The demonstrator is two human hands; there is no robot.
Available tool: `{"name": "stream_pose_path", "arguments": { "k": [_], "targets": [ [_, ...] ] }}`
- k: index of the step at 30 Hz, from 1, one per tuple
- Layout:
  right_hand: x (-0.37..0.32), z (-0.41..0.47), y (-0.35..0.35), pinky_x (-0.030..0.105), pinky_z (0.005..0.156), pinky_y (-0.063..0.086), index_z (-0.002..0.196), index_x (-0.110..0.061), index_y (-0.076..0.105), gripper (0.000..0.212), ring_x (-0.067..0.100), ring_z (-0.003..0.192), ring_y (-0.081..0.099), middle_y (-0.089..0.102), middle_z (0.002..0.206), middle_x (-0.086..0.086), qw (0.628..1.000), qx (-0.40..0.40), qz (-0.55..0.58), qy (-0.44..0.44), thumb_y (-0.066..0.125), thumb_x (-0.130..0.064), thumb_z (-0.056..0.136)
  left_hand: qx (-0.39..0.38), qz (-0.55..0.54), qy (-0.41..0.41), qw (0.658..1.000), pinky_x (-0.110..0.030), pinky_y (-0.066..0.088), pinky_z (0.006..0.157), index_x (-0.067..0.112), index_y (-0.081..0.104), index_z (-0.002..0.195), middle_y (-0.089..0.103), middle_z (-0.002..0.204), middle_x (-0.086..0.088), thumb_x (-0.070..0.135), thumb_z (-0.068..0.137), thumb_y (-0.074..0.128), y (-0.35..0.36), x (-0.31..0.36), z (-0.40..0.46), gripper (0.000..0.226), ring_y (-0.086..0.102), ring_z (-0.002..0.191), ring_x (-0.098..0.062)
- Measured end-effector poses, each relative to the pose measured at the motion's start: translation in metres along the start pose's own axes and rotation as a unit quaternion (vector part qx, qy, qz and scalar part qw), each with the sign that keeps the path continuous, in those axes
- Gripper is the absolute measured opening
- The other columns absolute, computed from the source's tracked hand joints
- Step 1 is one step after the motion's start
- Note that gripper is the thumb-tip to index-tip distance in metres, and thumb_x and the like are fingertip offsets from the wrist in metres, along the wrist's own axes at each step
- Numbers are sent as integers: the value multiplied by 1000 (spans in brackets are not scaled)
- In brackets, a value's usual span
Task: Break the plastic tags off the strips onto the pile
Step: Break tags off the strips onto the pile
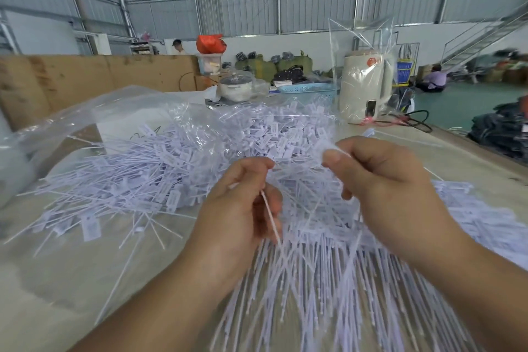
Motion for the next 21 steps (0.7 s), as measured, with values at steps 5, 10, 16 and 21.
{"name": "stream_pose_path", "arguments": {
  "k": [5, 10, 16, 21],
  "targets": [
    [9, -19, 38, 46, 48, 26, 101, -30, 54, 13, 28, 51, 28, 52, 52, -2, 973, -201, 107, 23, 59, -29, 89, -122, 92, -12, 988, -24, 43, 38, 25, 65, 97, 55, 50, -6, 65, 84, 47, 24, -7, -8, 46, 47, 35, -18],
    [8, -20, 42, 42, 49, 26, 96, -29, 44, 20, 23, 50, 32, 51, 54, -6, 973, -201, 114, 16, 62, -32, 86, -168, 142, 8, 975, -29, 49, 44, 32, 67, 106, 64, 81, -29, 76, 75, 54, 31, -4, -15, 56, 55, 45, -16],
    [13, -24, 45, 51, 65, 35, 97, -27, 45, 15, 30, 66, 44, 50, 73, 22, 961, -229, 150, 30, 56, -20, 88, -173, 170, -7, 970, -25, 48, 46, 30, 69, 98, 65, 71, -6, 44, 82, 60, 26, 0, -12, 23, 58, 57, -21],
    [15, -24, 47, 66, 77, 41, 89, -30, 64, 16, 49, 78, 53, 59, 83, 23, 958, -285, 28, 20, 56, -44, 88, -157, 182, 8, 971, -25, 47, 46, 25, 71, 84, 66, 64, -8, 37, 87, 52, 20, 4, -8, 22, 63, 57, -18]
  ]
}}
Point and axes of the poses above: each hand's wrist, its own z-axis towards the middle knuckle, its own y-axis out of the palm, x = y × z, the point moved 9 cm from there along z, towards the middle knuckle
